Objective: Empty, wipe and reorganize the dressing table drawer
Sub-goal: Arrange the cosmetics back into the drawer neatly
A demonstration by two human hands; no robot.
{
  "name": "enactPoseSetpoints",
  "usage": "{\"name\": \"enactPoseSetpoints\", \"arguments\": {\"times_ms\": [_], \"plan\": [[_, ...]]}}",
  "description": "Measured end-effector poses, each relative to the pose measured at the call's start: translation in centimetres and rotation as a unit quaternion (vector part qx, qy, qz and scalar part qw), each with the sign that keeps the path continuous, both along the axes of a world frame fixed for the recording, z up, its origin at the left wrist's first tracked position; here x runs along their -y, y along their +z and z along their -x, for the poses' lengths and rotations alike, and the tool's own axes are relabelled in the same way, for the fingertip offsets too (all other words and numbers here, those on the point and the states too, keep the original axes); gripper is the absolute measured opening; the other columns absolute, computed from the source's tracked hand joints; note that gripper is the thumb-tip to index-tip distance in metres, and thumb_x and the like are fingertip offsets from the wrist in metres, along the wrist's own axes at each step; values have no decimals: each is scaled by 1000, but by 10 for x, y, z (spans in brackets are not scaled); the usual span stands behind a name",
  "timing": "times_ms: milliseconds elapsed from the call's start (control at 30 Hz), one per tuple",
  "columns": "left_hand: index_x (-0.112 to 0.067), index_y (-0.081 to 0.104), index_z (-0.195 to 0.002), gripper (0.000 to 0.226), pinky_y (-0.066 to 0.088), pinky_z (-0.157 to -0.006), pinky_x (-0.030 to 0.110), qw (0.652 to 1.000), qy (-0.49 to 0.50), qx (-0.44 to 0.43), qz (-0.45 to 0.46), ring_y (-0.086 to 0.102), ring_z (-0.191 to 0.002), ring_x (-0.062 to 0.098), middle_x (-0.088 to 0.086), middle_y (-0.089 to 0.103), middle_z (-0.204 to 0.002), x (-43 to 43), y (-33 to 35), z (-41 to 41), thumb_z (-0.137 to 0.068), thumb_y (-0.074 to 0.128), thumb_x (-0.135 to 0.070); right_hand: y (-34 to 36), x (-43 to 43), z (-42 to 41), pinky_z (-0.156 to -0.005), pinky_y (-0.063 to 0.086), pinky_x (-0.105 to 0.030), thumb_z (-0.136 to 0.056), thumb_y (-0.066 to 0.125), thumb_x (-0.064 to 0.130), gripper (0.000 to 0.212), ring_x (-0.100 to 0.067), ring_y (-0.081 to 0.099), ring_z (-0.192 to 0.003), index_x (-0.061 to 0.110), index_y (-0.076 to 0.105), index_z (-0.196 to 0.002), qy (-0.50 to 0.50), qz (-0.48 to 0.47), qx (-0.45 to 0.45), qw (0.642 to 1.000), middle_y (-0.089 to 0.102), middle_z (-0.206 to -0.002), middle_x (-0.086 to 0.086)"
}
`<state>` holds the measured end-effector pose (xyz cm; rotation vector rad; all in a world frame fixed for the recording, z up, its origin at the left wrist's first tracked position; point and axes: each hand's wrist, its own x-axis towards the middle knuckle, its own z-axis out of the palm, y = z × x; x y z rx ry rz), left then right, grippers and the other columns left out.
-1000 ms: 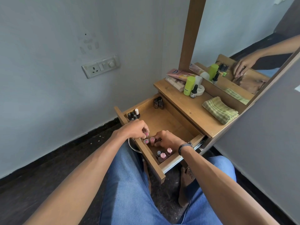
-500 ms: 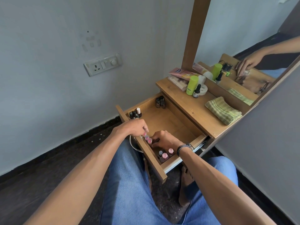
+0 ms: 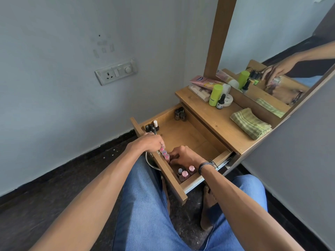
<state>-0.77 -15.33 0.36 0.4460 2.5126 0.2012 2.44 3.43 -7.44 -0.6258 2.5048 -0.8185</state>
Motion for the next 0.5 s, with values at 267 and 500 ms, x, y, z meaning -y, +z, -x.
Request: {"name": "enactPoseSetpoints", "arguments": {"times_ms": [267, 500], "plan": [[-33, 74, -116, 53, 16, -120, 45, 1000, 7, 12, 5, 31, -147, 27, -2, 54, -148, 2, -11, 5, -97, 37, 0, -2, -1, 1, -88, 54, -32, -88, 76, 16, 31, -17, 65, -96, 22, 76, -118, 3, 3, -2, 1000, 71, -109, -4], [-25, 72, -123, 53, 27, -120, 51, 999, 37, 5, -27, 38, -145, 21, -3, 57, -146, 8, -14, 7, -94, 36, 2, -2, -10, 5, -95, 55, -31, -88, 73, 7, 32, -8, 65, -96, 17, 77, -118, -86, 27, 2, 996, 75, -108, 4]]}}
